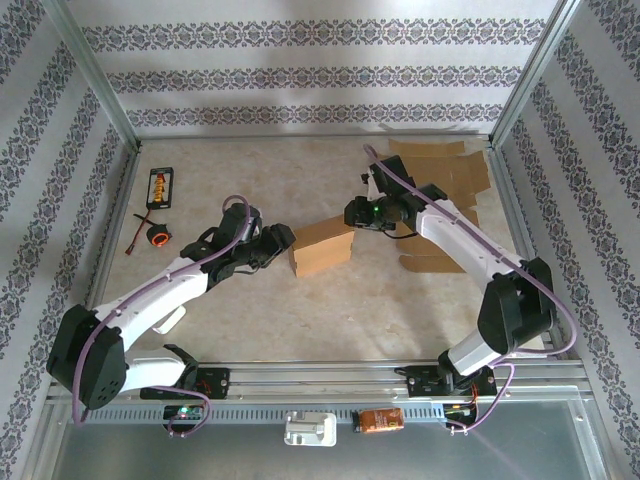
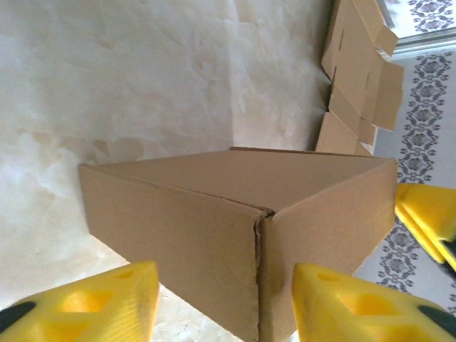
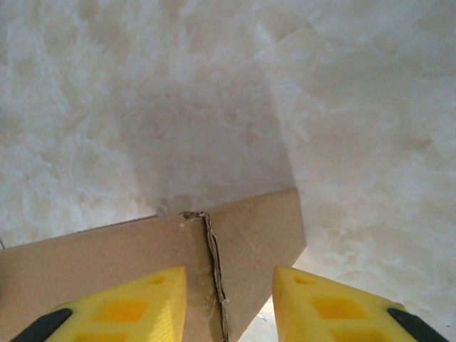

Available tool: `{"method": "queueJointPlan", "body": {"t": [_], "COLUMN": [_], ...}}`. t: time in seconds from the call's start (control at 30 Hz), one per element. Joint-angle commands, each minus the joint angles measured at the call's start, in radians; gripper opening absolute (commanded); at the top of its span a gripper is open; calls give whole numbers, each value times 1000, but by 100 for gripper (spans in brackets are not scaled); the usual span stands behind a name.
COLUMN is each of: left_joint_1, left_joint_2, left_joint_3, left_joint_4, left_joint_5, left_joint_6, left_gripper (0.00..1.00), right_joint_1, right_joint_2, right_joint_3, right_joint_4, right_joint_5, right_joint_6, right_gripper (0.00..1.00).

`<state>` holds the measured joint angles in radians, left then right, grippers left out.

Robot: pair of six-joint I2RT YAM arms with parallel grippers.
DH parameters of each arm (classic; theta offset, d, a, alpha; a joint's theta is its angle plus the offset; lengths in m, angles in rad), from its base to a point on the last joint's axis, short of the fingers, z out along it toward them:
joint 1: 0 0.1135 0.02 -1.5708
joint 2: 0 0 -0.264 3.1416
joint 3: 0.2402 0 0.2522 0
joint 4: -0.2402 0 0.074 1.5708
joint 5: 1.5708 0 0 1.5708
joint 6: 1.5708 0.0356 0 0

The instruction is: Fold the paper box

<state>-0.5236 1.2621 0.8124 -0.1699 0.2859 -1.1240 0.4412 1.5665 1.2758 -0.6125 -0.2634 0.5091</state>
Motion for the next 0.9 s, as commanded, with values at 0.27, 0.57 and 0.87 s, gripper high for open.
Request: {"method": "queueJointPlan", "body": {"t": [0.27, 0.57, 0.87], "left_joint_1": [-153, -274, -274], "left_joint_2": [-48, -312, -35], "left_joint_3": [-63, -58, -198], "left_joint_4": [-129, -411, 120], "left_joint_5": [86, -240, -91], "left_joint_6": [-43, 36, 45], "left_gripper": [22, 58, 74], "right_joint_1": [86, 78, 60], "right_joint_2": [-302, -703, -441], "right_joint_3": [-352, -494, -554], "right_joint_4": [-82, -279, -66], "right_joint_5": [14, 118, -65], "right_joint_6": [114, 196, 109], "right_gripper": [25, 52, 66]}}
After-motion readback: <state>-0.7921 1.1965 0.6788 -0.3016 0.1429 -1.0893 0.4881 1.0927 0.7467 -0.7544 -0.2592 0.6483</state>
